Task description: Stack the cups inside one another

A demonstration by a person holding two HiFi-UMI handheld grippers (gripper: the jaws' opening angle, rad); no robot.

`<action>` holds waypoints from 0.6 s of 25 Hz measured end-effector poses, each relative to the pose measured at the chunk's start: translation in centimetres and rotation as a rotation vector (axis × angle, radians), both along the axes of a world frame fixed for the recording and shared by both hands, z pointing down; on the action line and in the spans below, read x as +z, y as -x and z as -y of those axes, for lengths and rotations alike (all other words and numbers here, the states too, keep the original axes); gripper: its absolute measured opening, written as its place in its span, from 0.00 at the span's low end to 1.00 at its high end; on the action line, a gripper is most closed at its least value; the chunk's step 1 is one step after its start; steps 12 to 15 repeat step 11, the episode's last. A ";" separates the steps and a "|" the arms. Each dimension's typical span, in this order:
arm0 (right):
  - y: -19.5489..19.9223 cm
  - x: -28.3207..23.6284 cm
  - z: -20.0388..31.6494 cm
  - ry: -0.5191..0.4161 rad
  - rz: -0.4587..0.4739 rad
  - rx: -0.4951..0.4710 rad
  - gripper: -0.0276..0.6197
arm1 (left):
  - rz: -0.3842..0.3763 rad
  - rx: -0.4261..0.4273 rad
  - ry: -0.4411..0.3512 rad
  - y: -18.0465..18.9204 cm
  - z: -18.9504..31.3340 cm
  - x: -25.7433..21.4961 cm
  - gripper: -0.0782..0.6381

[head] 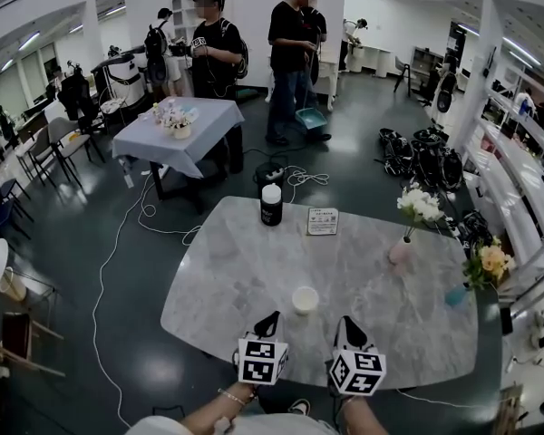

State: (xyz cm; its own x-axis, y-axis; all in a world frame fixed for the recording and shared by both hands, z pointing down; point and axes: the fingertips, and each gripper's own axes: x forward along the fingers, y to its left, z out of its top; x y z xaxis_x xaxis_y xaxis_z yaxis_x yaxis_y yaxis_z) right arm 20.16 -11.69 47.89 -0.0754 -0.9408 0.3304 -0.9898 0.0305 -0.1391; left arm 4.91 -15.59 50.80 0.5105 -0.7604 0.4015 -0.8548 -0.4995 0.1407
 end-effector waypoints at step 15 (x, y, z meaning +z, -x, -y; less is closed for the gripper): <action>-0.7 0.0 -0.7 0.009 -0.008 0.027 0.05 | -0.009 0.014 0.009 -0.5 -0.2 0.2 0.10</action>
